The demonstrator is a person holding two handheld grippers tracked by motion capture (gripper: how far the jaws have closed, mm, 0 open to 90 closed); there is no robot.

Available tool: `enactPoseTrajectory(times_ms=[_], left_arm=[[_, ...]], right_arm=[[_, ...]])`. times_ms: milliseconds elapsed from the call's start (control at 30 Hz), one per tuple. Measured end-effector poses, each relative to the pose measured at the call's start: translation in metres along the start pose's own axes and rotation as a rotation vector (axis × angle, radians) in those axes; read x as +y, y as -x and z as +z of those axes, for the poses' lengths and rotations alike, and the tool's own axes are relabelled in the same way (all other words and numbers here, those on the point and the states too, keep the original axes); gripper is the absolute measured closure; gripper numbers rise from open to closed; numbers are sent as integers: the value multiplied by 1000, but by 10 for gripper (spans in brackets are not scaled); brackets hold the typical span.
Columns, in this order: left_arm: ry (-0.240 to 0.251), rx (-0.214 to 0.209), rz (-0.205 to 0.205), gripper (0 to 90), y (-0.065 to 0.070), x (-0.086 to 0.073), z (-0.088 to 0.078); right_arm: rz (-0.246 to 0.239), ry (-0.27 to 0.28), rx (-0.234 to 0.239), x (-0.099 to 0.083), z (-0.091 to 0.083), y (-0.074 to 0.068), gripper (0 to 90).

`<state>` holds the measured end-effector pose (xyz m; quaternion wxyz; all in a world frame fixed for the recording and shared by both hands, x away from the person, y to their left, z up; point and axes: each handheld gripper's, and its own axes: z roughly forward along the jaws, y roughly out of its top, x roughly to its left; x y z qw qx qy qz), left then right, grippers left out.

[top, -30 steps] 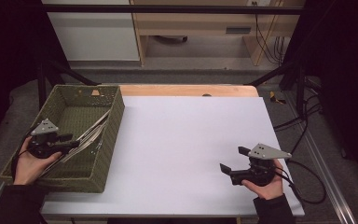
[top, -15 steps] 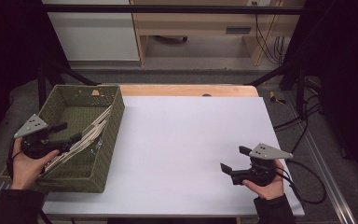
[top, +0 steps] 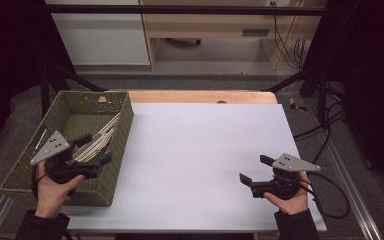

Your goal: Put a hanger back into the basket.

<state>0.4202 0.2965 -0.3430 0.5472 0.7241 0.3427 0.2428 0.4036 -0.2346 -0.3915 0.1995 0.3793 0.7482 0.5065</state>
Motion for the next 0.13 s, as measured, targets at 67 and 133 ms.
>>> enactPoseTrajectory(times_ms=[67, 133], left_arm=[[-6, -21, 4, 51, 9, -2, 5], [-16, -41, 18, 51, 17, -5, 10]], right_arm=[[-5, 6, 1, 0, -1, 1, 58], [6, 11, -2, 0, -3, 1, 58]])
